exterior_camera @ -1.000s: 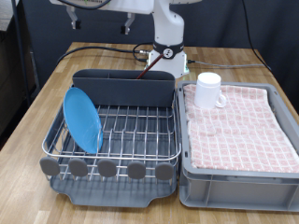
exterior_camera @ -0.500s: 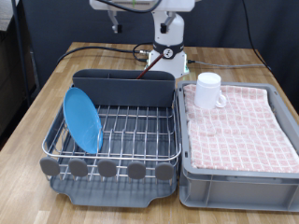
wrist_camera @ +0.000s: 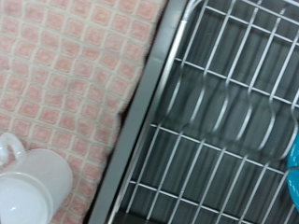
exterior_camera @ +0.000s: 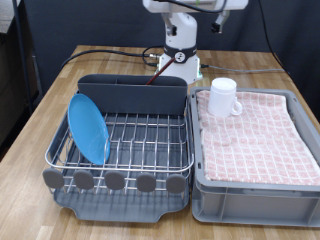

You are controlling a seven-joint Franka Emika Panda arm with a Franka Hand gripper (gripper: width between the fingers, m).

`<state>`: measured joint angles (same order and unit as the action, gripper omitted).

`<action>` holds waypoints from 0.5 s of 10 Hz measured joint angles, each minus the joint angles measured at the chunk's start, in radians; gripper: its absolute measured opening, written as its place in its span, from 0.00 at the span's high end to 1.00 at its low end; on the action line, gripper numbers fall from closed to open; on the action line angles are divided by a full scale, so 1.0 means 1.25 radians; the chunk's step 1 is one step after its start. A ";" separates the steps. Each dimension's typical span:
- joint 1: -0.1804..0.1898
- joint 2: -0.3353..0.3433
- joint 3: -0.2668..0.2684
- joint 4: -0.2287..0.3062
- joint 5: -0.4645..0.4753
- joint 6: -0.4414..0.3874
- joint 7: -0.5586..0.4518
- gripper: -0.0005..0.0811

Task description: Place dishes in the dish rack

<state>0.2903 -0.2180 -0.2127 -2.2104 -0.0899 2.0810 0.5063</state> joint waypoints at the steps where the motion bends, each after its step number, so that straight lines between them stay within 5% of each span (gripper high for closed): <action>1: 0.008 -0.012 0.016 -0.016 0.002 0.000 0.003 0.01; 5: 0.042 -0.055 0.068 -0.070 0.007 -0.023 0.010 0.01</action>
<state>0.3427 -0.2864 -0.1272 -2.2980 -0.0817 2.0517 0.5184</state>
